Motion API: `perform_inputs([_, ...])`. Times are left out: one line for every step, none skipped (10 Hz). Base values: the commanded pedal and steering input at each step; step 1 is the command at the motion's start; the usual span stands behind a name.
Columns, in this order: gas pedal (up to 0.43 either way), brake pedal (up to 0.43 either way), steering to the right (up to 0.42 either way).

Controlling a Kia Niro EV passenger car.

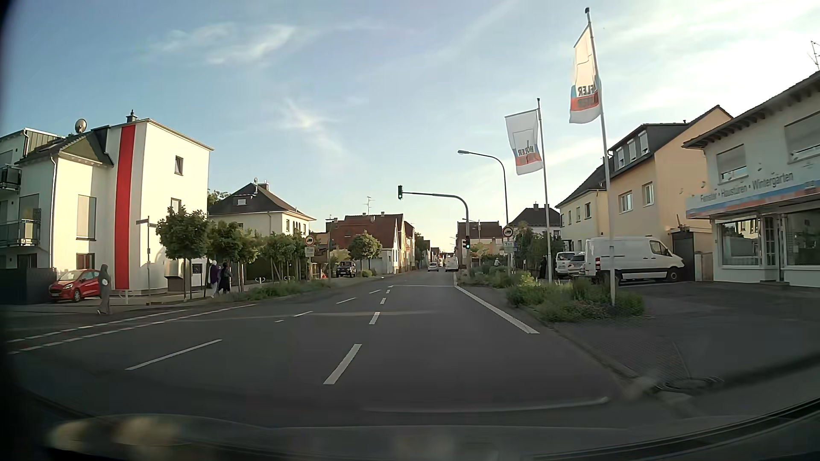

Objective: Follow the waypoints while adhering to traffic rules and regulations

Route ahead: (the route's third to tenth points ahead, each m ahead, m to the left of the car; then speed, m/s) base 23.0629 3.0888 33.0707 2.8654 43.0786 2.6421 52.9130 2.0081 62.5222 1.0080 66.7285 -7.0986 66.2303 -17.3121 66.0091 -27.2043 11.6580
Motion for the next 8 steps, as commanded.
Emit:
perform_inputs([0.000,0.067,-0.018])
perform_inputs([0.000,0.079,-0.017])
perform_inputs([0.000,0.091,-0.014])
perform_inputs([0.000,0.110,-0.013])
perform_inputs([0.000,0.116,-0.012])
perform_inputs([0.000,0.116,-0.010])
perform_inputs([0.000,0.122,-0.010])
perform_inputs([0.000,0.128,-0.009])
